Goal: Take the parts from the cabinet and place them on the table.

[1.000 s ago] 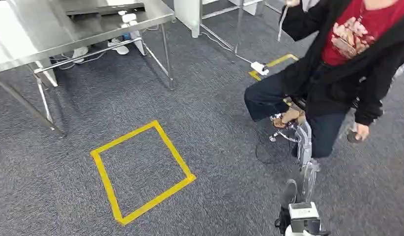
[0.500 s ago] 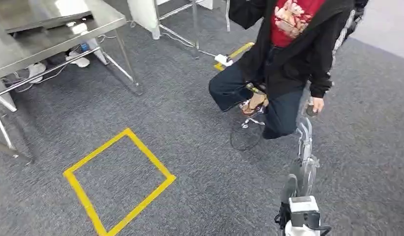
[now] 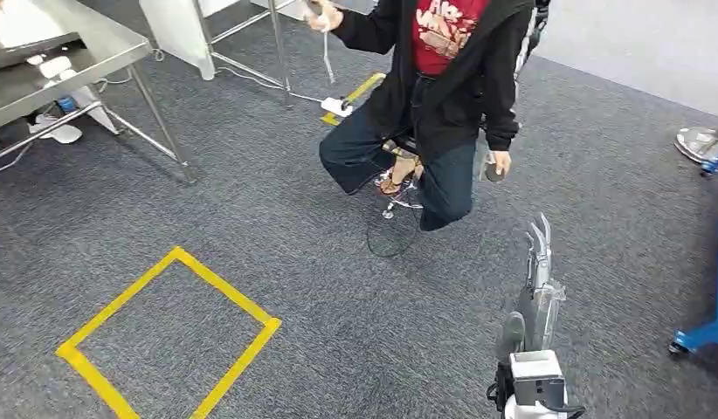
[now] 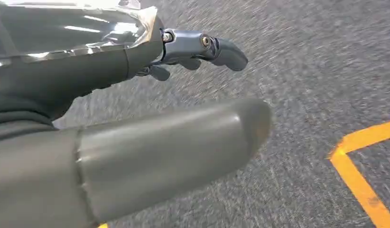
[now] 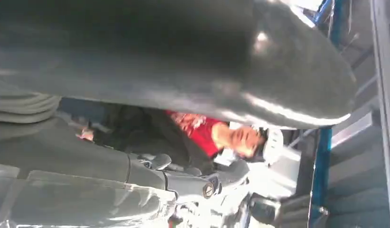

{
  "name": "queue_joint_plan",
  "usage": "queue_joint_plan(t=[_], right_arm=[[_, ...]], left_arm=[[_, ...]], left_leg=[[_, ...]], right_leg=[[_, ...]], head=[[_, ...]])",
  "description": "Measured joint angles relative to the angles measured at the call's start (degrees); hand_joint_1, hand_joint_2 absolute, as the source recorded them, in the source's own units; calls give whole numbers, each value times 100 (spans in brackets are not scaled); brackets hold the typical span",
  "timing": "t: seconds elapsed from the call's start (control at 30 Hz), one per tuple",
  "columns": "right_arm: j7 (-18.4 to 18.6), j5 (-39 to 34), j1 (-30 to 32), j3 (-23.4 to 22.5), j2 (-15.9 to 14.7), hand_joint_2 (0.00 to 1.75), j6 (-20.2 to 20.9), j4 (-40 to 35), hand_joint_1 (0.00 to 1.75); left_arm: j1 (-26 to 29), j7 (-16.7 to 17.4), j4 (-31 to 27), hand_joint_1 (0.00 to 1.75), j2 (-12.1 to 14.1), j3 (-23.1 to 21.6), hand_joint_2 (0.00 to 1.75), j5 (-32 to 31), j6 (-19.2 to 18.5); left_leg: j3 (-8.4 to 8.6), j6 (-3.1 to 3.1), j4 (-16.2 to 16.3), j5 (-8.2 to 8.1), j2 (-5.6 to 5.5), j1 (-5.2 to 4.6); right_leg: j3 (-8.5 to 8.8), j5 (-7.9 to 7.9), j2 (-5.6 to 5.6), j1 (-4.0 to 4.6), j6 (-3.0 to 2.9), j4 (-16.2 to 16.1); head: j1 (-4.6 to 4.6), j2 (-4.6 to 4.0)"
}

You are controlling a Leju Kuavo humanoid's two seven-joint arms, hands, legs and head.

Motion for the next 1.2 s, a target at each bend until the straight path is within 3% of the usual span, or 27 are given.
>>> queue_joint_plan(t=[0.07, 0.1, 0.13, 0.2, 0.23, 0.27, 0.4, 0.43, 0.47, 0.5, 0.57, 0.6, 0.63, 0.7, 0.73, 0.77, 0.8, 0.9, 0.93, 0.97, 1.0, 1.07, 1.1, 1.13, 1.17, 1.2], right_arm=[[9, 7, 4, -15, 0, 0, -18, 6, 0], [64, 22, 3, -35, 0, 0, -77, 28, 0], [133, 30, -4, -87, 0, 0, -154, 82, 0], [347, -30, -53, -229, 11, 0, -243, 250, 0], [398, -136, -109, -337, 11, 0, -262, 409, 0], [398, -175, -187, -479, 18, 0, -348, 626, 0], [452, -50, -449, -1207, 59, 0, -621, 1822, 0], [492, 44, -590, -1445, 59, 0, -693, 2362, 0], [529, 221, -788, -1636, 46, 0, -928, 2937, 0], [553, 471, -1025, -1808, 22, 0, -1234, 3657, 0], [735, 888, -1325, -2034, -72, 0, -1675, 4958, 0], [982, 1078, -1419, -2109, -135, 0, -1798, 5526, 0], [1304, 1269, -1498, -2149, -199, 0, -1873, 6052, 0], [2135, 1686, -1618, -2164, -317, 0, -1906, 7050, 0], [2489, 1819, -1639, -2164, -339, 0, -1884, 7393, 0], [2678, 1902, -1650, -2164, -370, 0, -1869, 7695, 0], [2772, 1939, -1664, -2162, -387, 0, -1862, 7968, 0], [2861, 1982, -1669, -2162, -450, 0, -1858, 8517, 0], [2872, 1989, -1671, -2162, -472, 0, -1856, 8632, 0], [2896, 1989, -1686, -2162, -492, 0, -1851, 8738, 0], [2907, 1996, -1718, -2159, -507, 0, -1845, 8817, 0], [3021, 2055, -1775, -2159, -536, 0, -1781, 8966, 0], [3183, 2112, -1779, -2151, -551, 0, -1700, 9038, 0], [3384, 2157, -1751, -2138, -557, 0, -1595, 9121, 0], [3638, 2159, -1699, -2138, -557, 0, -1488, 9180, 0], [4002, 2157, -1637, -2138, -555, 0, -1310, 9267, 0]], left_arm=[[9, 20, 0, 0, 2, 2, 0, -9, 0], [8, 33, 0, 0, 2, 2, 0, -9, 0], [7, 37, 0, 0, -2, 2, 0, -11, 2], [-6, 46, 0, 0, -13, 2, 0, -11, 9], [-10, 48, 0, 0, -18, 2, 0, -18, 26], [-7, 48, 0, 0, -13, 2, 0, -22, 42], [-28, 7, 0, 0, -35, 0, 0, -24, 70], [-31, -17, -2, 0, -28, 2, 0, -24, 85], [-21, -35, -2, 0, -31, 2, 0, -24, 96], [2, -50, 0, 0, -44, 2, 0, -22, 96], [30, -74, 0, 0, -46, 4, 0, -7, 100], [35, -83, 0, 0, -46, 7, 0, 2, 101], [42, -89, 0, 0, -48, 7, 0, 13, 101], [61, -96, 0, 0, -48, 9, 0, 24, 98], [71, -98, 0, 0, -48, 9, 0, 20, 98], [85, -98, 7, 0, -57, 9, 0, 17, 94], [100, -105, 7, 0, -57, 7, 0, -9, 92], [89, -107, 7, 0, -59, 11, 0, -9, 92], [83, -107, 7, 0, -70, 11, 0, -9, 92], [78, -109, 7, 0, -66, 9, 0, -9, 92], [85, -109, 7, 0, -61, 9, 0, -9, 94], [107, -109, 7, 0, -53, 11, 0, -9, 92], [104, -103, 7, 0, -53, 11, 0, -18, 90], [100, -87, 7, 0, -53, 9, 0, -31, 72], [96, -68, 7, 0, -53, 7, 0, -59, 37], [94, -33, 7, 0, -53, 2, 0, -131, -15]], left_leg=[[-37, 10, 3, 6, 196, -15], [-49, 10, 4, 10, 301, -20], [-51, 10, 5, 9, 388, -20], [-38, 2, 5, 6, 524, -19], [-19, -16, 7, 0, 594, -23], [-17, -60, 27, -29, 651, -74], [62, -196, -11, -44, 916, -54], [35, -243, 74, -130, 635, -5], [-67, -245, 323, -326, 305, 10], [-266, -252, 766, -585, 109, 17], [-666, -283, 1569, -912, -6, 18], [-774, -289, 1741, -913, -12, 19], [-768, -297, 1660, -778, -11, 28], [-424, -325, 842, -220, -58, 98], [-190, -348, 333, 26, -245, 153], [-115, -365, 177, -76, -623, 186], [-140, -319, 158, -62, -581, 162], [-128, -157, 122, -19, -346, 61], [-96, -70, 34, 45, -245, 110], [-82, -23, 1, 62, -187, 71], [-87, -3, 1, 65, -82, 56], [-101, 2, 1, 62, 130, 20], [-110, 4, 3, 61, 212, 6], [-108, 3, 3, 60, 283, -2], [-106, 1, 3, 59, 344, -2], [-105, -8, 3, 53, 403, -1]], right_leg=[[-396, -351, -56, -3, 9, 906], [-452, -383, -66, -7, 63, 1092], [-323, -318, -82, -18, 116, 932], [260, -27, -197, -22, 215, -12], [668, 114, -483, -16, 218, -671], [763, 134, -733, 35, 138, -897], [697, 226, -438, 64, -44, -949], [785, 276, -356, -75, -106, -991], [764, 318, -286, -75, -176, -991], [745, 328, -210, -67, -191, -996], [721, 343, -46, -55, -205, -989], [721, 344, 17, -54, -204, -987], [727, 344, 79, -55, -202, -983], [728, 342, 248, -76, -189, -941], [717, 316, 317, -78, -146, -898], [667, 304, 365, -58, -111, -855], [620, 302, 420, -31, -56, -813], [520, 398, 652, -68, 108, -900], [490, 378, 575, -59, 126, -840], [381, 266, 244, -39, 87, -647], [186, 77, 61, -40, 39, -283], [-271, -294, -54, -41, 5, 671], [-384, -366, -59, -42, 29, 951], [-346, -347, -69, -50, 67, 942], [-151, -243, -85, -53, 115, 657], [172, -82, -147, -55, 164, 133]], head=[[0, 0], [0, 0], [0, 0], [0, 0], [2, 0], [4, 0], [-18, 0], [-33, 0], [-22, 0], [-40, 0], [-42, 0], [-39, 0], [-39, 0], [-39, 0], [-39, 0], [-35, 0], [-26, 0], [-31, 0], [-18, 0], [-18, 0], [6, 0], [4, 0], [6, 0], [4, 0], [6, 0], [6, 0]])
